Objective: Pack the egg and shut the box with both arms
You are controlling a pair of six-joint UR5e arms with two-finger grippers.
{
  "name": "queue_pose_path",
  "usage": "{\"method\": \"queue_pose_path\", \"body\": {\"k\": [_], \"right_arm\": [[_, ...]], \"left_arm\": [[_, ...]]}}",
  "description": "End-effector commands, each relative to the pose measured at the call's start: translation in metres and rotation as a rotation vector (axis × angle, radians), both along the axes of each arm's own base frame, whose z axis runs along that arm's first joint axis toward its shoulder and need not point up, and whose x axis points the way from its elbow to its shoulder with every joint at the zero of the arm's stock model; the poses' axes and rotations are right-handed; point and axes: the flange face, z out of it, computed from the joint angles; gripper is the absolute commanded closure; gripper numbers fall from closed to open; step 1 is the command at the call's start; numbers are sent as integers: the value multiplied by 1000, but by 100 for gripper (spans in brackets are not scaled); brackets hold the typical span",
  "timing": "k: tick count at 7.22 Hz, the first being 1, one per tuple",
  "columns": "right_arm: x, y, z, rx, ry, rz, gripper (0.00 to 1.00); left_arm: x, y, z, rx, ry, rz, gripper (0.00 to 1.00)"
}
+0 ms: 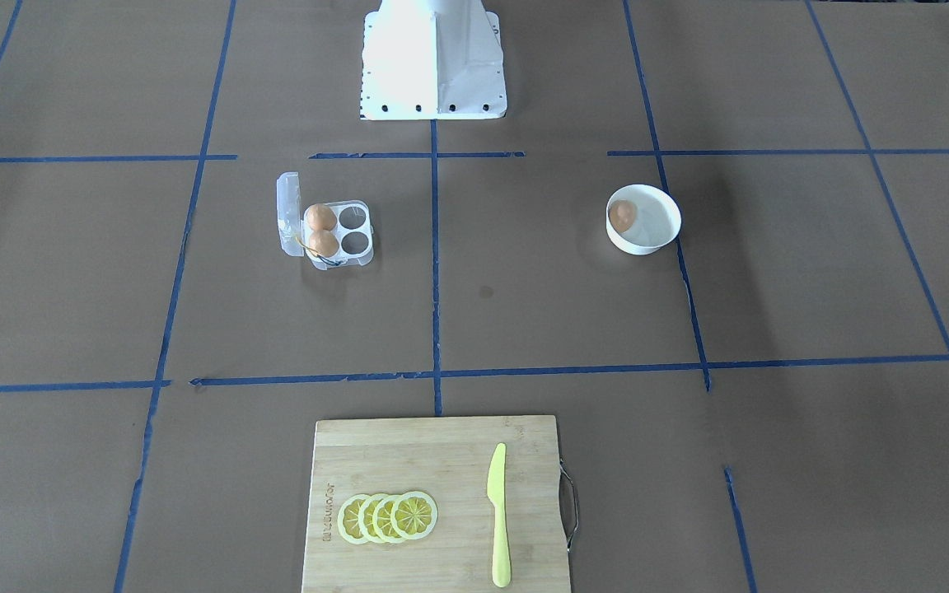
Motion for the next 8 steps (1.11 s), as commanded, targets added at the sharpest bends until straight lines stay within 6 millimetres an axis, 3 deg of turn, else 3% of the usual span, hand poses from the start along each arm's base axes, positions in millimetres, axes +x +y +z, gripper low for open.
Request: {"method": "queue_pose_path", "body": {"k": [1,2,3,4,5,8], "right_arm": [[0,1,2,0,-2,-2,0],[-1,1,-2,4,-11,0,0],[-2,1,-1,2,-20,-1,0],[-2,1,-3,7,-22,-1,0],[-3,1,-4,9,-35,-1,0],[-4,-1,-9,19,-56,-3,0]], "left_arm": [[0,-1,-2,6,0,2,0],[0,-1,-2,6,0,2,0],[0,-8,-17,39,0,3,0],[1,-14,-71,147,-1,3,0],[18,-31,-110,263,1,38,0],[90,-53,-169,474,46,137,0]]}}
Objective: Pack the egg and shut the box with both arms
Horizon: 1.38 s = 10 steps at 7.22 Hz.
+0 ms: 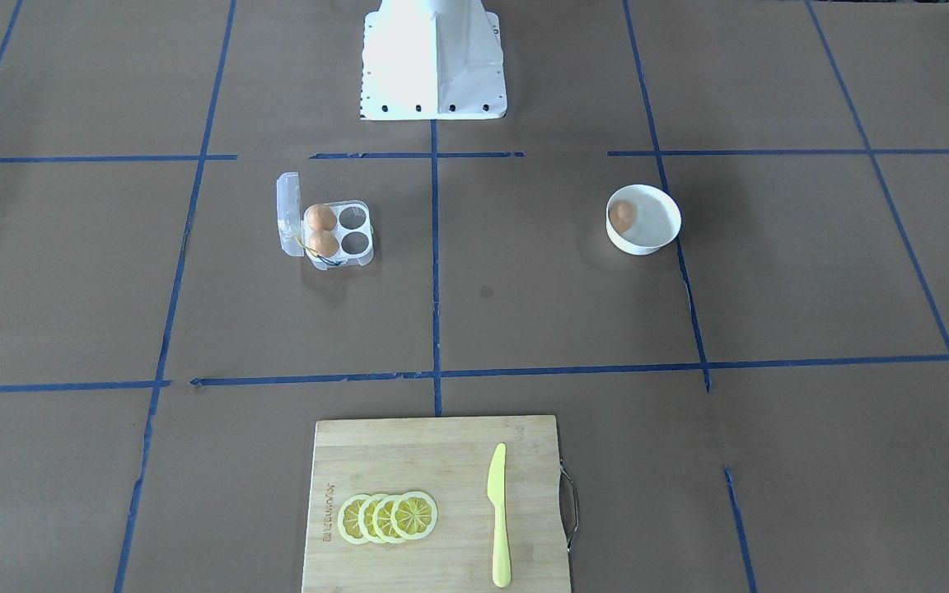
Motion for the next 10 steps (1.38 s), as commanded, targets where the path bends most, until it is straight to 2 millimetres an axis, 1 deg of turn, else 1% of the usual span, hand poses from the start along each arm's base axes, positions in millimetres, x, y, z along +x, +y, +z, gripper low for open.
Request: {"method": "queue_pose_path", "body": {"k": [1,2,3,4,5,6,7,8,9,10], "right_arm": [[0,-1,-3,7,-7,-2,0],[-1,0,-7,17,-18,-5,0],[-1,0,-8,19,-19,-5,0],[-1,1,-10,16,-20,-1,0],[0,0,-9,14,-6,0,0],[0,-5,-14,27,-1,-1,0],[0,-7,-21,41,0,0,0],[0,-6,-19,40,-3,-1,0],[-1,-4,-18,33,-11,-1,0],[-1,-2,-16,27,-12,0,0]], "left_arm": [[52,-9,-31,22,72,46,0],[90,-4,-59,-38,150,15,0],[130,11,-79,-164,220,-32,0],[159,36,-91,-276,257,-92,0],[172,72,-100,-359,280,-146,0],[189,96,-107,-409,288,-168,0],[224,111,-115,-446,282,-202,0],[266,131,-122,-472,269,-246,0],[296,146,-125,-522,274,-259,1],[327,155,-137,-543,289,-256,7]]}}
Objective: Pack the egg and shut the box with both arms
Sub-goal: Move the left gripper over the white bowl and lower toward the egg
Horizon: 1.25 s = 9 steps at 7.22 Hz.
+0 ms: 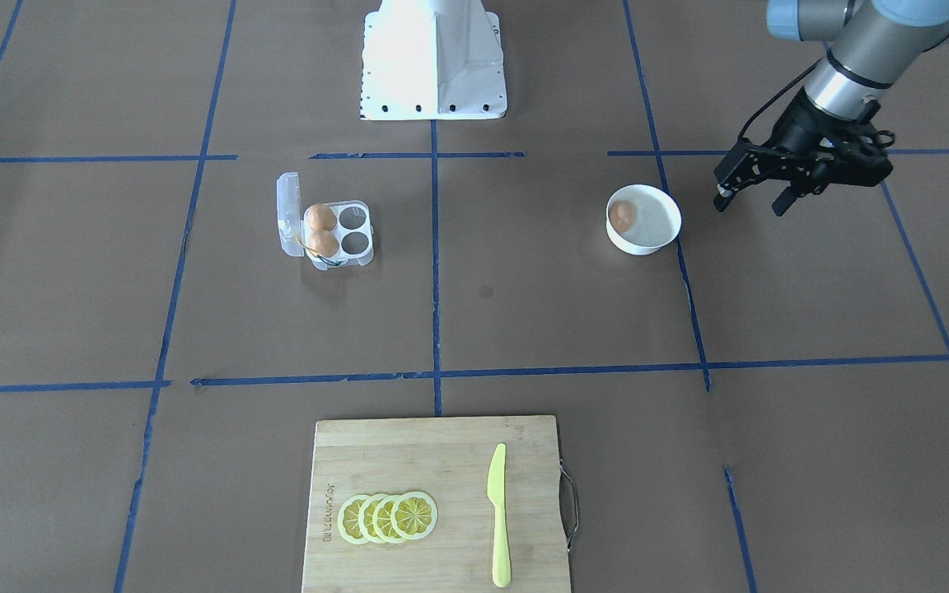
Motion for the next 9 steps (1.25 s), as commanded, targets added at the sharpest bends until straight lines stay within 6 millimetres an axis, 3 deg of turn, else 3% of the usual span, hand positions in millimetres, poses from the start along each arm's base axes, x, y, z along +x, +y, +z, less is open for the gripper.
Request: {"method": "queue_pose_path", "body": {"k": [1,3,4,6,9], "right_arm": [[-1,2,0,-3,-6,0,0],[-1,2,-1,0,-7,-1,0],[-1,2,-2,2,-9,-1,0],[-1,1,-3,5,-10,-1,0],[-1,1,-1,0,-10,-1,0]], "left_arm": [[54,19,-9,-38,4,-3,19],[85,35,-1,-49,-12,61,23],[100,29,1,-51,-16,66,24],[113,27,1,-52,-18,79,24],[125,39,2,-53,-21,111,23]]}}
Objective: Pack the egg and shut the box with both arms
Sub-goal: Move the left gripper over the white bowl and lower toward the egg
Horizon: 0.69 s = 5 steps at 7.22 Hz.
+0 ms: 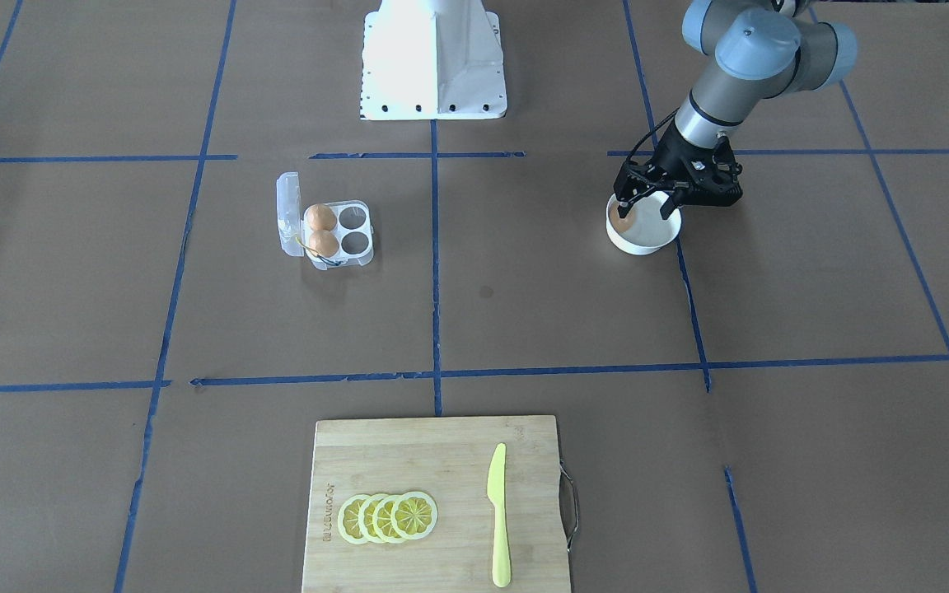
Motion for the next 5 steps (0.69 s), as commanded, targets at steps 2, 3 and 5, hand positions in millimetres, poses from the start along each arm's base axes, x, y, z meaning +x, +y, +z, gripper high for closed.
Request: {"method": "queue_pose_path", "body": {"k": [2,3,5], "right_arm": [[-1,1,0,-2,-12,-1,0],[-2,0,-1,-2,-34,-2,0],[-2,0,-1,-2,-35,-2,0]], "left_arm": [[9,10,0,-1,0,25,23],[11,11,0,-2,-1,28,24],[11,11,2,-3,-5,29,26]]}}
